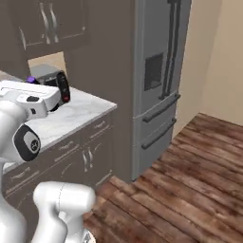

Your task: Open the cabinet directly in front. Then move the beer and the cup to the dining counter with the candle on it.

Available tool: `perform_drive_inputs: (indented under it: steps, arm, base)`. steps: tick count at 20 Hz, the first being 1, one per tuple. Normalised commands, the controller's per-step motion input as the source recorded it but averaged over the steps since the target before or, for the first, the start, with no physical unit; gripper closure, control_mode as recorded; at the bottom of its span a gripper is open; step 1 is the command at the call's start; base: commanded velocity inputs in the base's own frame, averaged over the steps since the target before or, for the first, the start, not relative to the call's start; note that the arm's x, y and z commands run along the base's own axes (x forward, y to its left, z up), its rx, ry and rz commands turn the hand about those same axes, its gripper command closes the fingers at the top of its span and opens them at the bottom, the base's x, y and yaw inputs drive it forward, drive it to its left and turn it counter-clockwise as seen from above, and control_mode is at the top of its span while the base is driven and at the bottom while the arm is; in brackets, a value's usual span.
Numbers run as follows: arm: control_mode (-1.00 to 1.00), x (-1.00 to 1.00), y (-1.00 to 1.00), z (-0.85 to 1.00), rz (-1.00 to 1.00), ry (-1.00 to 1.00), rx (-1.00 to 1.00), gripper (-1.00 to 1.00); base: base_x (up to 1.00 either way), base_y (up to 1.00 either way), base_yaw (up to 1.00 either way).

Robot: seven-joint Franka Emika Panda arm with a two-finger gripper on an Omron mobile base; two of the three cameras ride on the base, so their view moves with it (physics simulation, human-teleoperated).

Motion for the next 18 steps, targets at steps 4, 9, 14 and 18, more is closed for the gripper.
perform_drive_inputs:
  steps: [4, 9, 14, 18]
  arm:
    - [1.0, 0.0, 0.0, 0.0, 0.0, 0.0, 0.0, 1.0]
    - [1.0, 0.0, 0.0, 0.0, 0.0, 0.0, 0.0, 1.0]
    - [1.0, 0.0, 0.0, 0.0, 0.0, 0.0, 0.0, 1.0]
    - [1.0, 0.0, 0.0, 0.0, 0.0, 0.0, 0.0, 1.0]
  base:
    - [0.0, 0.23, -0.99]
    - [0.0, 0.22, -0.99]
    - [0.0, 0.22, -0.99]
    - [0.0, 0.21, -0.99]
